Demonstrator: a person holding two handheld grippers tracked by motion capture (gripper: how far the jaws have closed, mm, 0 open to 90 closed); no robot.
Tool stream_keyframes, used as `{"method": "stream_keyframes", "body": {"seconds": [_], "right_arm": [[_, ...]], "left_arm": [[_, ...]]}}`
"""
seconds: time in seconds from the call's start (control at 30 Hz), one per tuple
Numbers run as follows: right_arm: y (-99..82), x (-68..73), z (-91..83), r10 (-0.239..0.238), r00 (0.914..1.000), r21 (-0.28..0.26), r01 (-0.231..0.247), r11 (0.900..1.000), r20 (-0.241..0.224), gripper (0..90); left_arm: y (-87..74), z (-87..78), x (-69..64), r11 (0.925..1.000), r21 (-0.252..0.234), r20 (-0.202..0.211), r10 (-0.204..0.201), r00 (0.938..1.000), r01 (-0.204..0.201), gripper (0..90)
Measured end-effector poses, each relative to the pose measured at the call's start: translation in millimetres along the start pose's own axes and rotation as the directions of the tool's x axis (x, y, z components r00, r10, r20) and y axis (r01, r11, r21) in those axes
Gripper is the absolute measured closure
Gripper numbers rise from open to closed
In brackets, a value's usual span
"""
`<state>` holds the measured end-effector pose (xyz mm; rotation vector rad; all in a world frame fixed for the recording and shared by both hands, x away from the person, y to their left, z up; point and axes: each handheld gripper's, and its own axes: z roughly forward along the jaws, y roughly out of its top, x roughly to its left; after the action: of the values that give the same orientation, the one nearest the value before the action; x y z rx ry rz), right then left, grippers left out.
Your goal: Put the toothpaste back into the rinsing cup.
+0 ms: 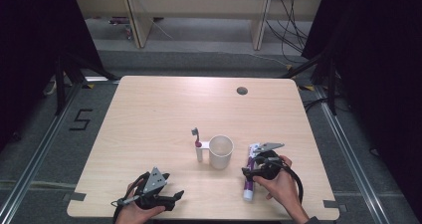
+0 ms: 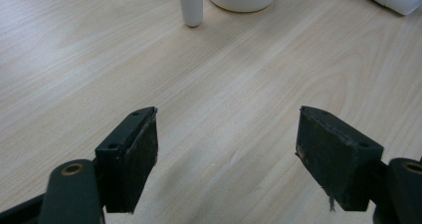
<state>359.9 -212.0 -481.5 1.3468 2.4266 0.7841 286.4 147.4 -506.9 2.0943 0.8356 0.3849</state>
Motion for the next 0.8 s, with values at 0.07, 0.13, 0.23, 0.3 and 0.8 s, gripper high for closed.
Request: {"method": "stream_keyframes", "body": {"seconds": [0.07, 0.13, 0.23, 0.3, 0.8], "right_arm": [[0.7, 0.1, 2.1, 0.007, 0.9999, 0.006, -0.008, 1.0000, 0.009, 22.7], [1.4, 1.6, 4.3, 0.035, 0.9994, 0.020, -0.035, 0.9992, 0.003, 24.1], [2.2, -0.4, 5.3, 0.017, 0.9998, 0.027, -0.017, 0.9995, 0.000, 25.7], [2.3, 0.1, 5.3, 0.026, 0.9996, 0.036, -0.025, 0.9990, -0.008, 28.2], [8.6, -16.7, -1.7, 0.016, 0.9980, 0.153, -0.006, 0.9883, -0.062, 46.9]], "left_arm": [[0.0, 0.1, -0.5, 1.0000, 0.001, 0.007, 0.000, 1.0000, 0.000, 23.9], [0.4, 0.4, -1.2, 1.0000, 0.001, 0.006, 0.003, 1.0000, -0.003, 23.8], [-0.3, 1.7, -1.2, 1.0000, 0.002, 0.007, 0.006, 1.0000, -0.006, 23.9], [-0.8, 2.4, -2.7, 0.9999, -0.006, 0.001, -0.015, 0.9999, 0.015, 23.9], [-0.7, 3.2, -1.8, 0.9999, 0.006, 0.007, 0.009, 0.9999, -0.009, 23.9]]}}
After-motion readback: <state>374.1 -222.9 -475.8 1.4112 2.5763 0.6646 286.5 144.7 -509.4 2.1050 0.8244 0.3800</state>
